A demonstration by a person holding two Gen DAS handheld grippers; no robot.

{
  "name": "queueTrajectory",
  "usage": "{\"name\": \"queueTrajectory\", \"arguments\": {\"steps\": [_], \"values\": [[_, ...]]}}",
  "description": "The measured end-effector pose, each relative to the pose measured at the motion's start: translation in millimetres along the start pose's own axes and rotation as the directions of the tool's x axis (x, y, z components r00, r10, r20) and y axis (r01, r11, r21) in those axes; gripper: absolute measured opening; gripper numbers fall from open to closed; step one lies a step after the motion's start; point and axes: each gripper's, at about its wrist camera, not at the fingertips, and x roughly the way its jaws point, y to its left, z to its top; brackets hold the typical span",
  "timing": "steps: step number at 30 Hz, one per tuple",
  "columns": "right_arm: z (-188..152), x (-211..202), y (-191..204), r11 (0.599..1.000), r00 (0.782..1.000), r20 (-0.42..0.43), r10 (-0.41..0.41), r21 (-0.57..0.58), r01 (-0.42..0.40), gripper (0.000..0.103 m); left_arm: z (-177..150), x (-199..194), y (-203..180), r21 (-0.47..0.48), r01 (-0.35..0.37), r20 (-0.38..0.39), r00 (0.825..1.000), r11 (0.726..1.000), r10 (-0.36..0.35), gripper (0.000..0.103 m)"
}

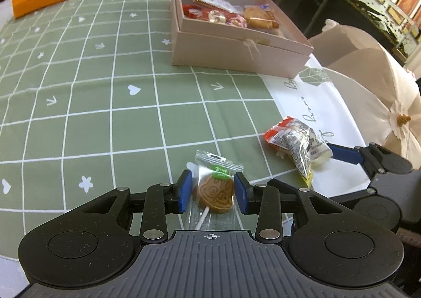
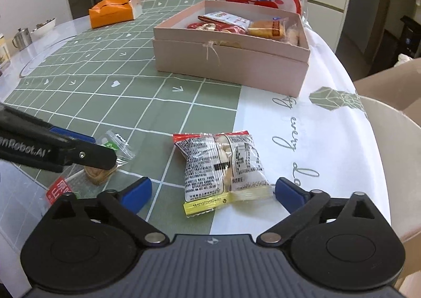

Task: Organize snacks
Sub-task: 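Lift the lollipop with the left gripper while the right regrasps the peanut bags, then carry the lollipop and peanut bags into the pink box and open both grippers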

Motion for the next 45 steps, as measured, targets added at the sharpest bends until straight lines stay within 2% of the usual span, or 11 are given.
{"name": "queueTrajectory", "arguments": {"steps": [3,8,11,14,18,23,28,32,34,39,45], "values": [[-1.1,-0.4,0.5,1.0,1.0,-0.004,-0.001,0.001,0.001,0.103,-3.7,-0.6,-6.0,0.037,-0.019,0.019,1.0,0.999,0.019,0.039],[5.5,2.1,-2.6,0.999,0.999,-0.033,0.032,-0.042,-0.034,0.103,-5.7,-4.2,-2.7,0.033,-0.005,0.006,1.0,0.999,0.005,0.038],[14.7,6.4,-6.9,0.999,0.999,-0.05,0.02,-0.027,-0.021,0.1,-5.6,-8.5,-1.5,0.037,0.008,0.004,1.0,0.999,-0.008,0.037],[24.9,9.7,-11.0,1.0,0.998,-0.06,0.005,0.018,-0.004,0.09,-1.9,-14.8,-1.4,0.034,0.032,0.017,0.999,0.999,-0.032,0.037],[34.7,9.1,-13.5,0.999,0.997,-0.074,-0.011,0.038,0.014,0.06,6.0,-21.2,-5.4,0.05,0.047,0.037,0.998,0.998,-0.049,0.037],[33.9,-2.9,-19.5,0.996,0.995,-0.099,0.004,0.093,0.005,0.057,14.1,-24.1,-11.8,0.07,0.091,0.036,0.995,0.993,-0.094,0.037],[32.6,-21.5,-22.2,0.993,0.996,-0.087,0.003,0.116,0.007,0.057,11.1,-20.6,-22.6,0.118,0.119,0.006,0.993,0.986,-0.121,0.037],[37.3,-33.2,-21.9,0.993,0.997,-0.08,-0.009,0.115,0.018,0.057,13.2,-21.3,-23.9,0.105,0.162,-0.005,0.987,0.981,-0.162,0.037],[42.4,-40.6,-22.5,0.993,0.998,-0.063,-0.009,0.116,0.017,0.057,19.9,-26.2,-23.1,0.096,0.178,0.013,0.984,0.979,-0.18,0.037],[69.5,-66.8,-26.4,0.992,1.0,0.015,-0.013,0.125,0.011,0.057,50.8,-51.8,-18.4,0.078,0.202,0.119,0.97,0.976,-0.211,0.037],[136.2,-111.8,-35.8,0.994,0.98,0.19,-0.055,0.099,0.036,0.057,105.0,-82.3,-7.0,0.074,0.158,0.248,0.954,0.985,-0.172,0.037]]}}
